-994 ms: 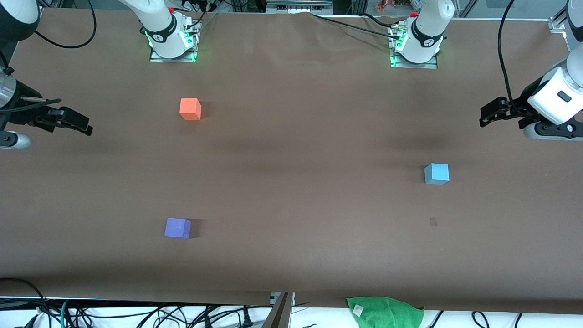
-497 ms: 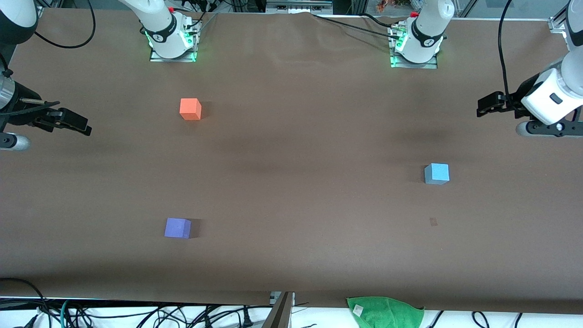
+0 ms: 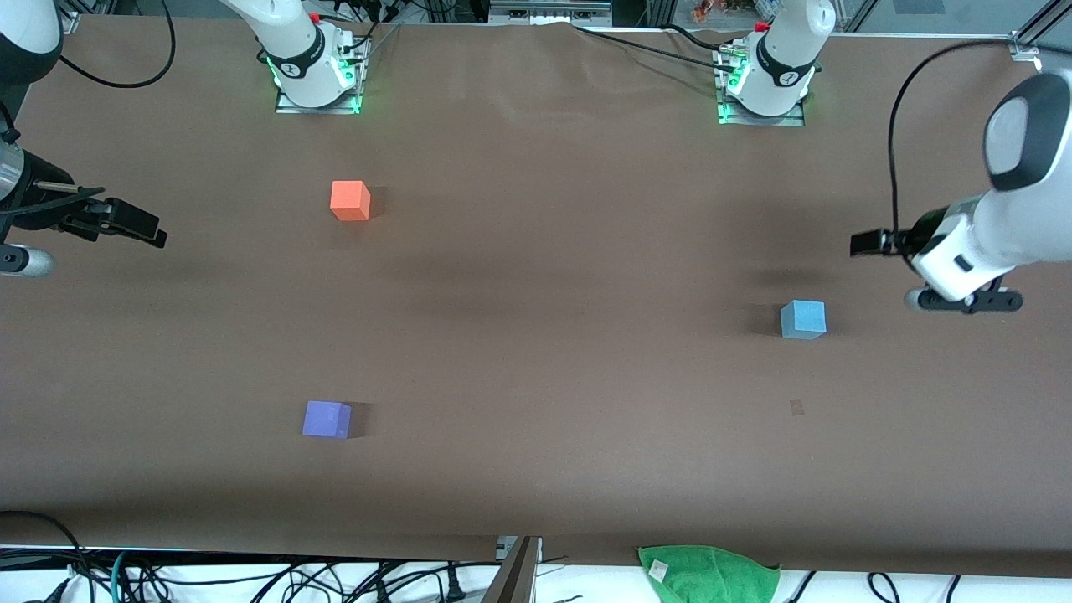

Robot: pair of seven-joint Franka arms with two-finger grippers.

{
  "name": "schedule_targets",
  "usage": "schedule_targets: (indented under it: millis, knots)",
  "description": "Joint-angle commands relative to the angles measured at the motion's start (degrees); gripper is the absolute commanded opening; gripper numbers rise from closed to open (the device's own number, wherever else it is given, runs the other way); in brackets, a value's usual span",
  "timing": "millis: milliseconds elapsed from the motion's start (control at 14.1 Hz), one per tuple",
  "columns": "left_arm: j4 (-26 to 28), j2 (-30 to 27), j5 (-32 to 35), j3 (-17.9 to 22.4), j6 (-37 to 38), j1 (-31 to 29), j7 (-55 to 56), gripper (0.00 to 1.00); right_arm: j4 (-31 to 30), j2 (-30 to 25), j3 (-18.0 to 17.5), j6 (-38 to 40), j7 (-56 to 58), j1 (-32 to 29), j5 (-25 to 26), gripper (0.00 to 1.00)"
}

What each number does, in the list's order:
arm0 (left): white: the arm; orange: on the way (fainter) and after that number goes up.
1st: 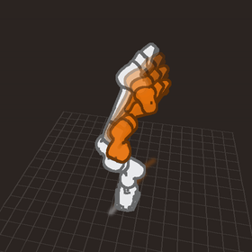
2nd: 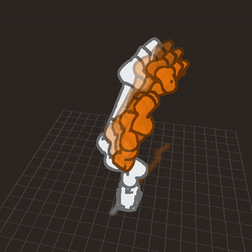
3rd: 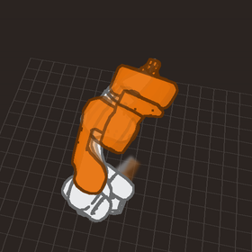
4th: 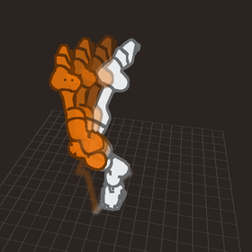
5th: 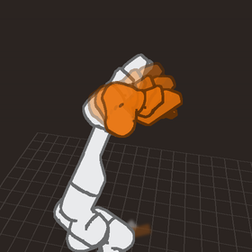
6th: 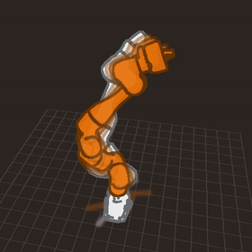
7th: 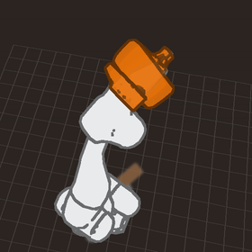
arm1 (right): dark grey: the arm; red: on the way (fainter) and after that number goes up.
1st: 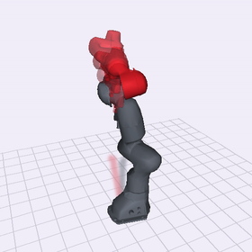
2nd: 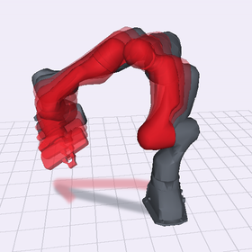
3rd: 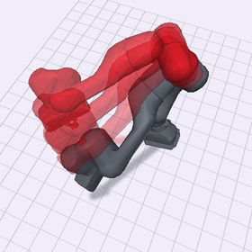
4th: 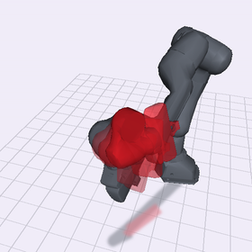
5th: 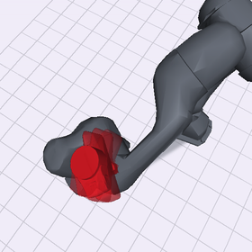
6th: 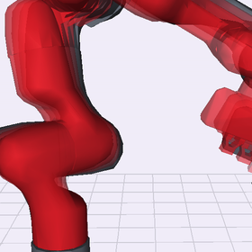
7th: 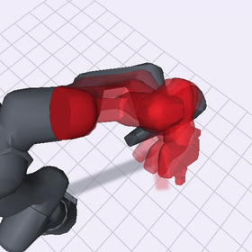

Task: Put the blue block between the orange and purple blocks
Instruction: 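Reach the left gripper down to the light-blue cube and grasp it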

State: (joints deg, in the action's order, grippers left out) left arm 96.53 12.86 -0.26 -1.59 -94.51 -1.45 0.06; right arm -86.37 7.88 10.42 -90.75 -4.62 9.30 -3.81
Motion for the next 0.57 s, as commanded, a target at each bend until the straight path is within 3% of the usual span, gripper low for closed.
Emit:
schedule_targets:
  millis: [0, 284, 497]
  knots:
    - [8.8, -1.0, -0.5, 0.0, -12.9, -0.3, -2.8, 1.0, -0.9, -0.9, -1.1, -0.5, 0.1, -1.2, -0.1, 1.0]
    - [22.8, -0.6, 0.1, -0.2, -36.4, -0.3, -2.9, 1.0, -0.5, -0.7, -1.2, -1.5, 0.2, -1.2, -0.1, 1.0]
    - [25.8, 3.4, 2.1, -0.3, -46.8, -0.3, -2.9, 1.0, -0.5, -0.5, -1.1, -2.1, 0.2, -1.3, -0.1, 1.0]
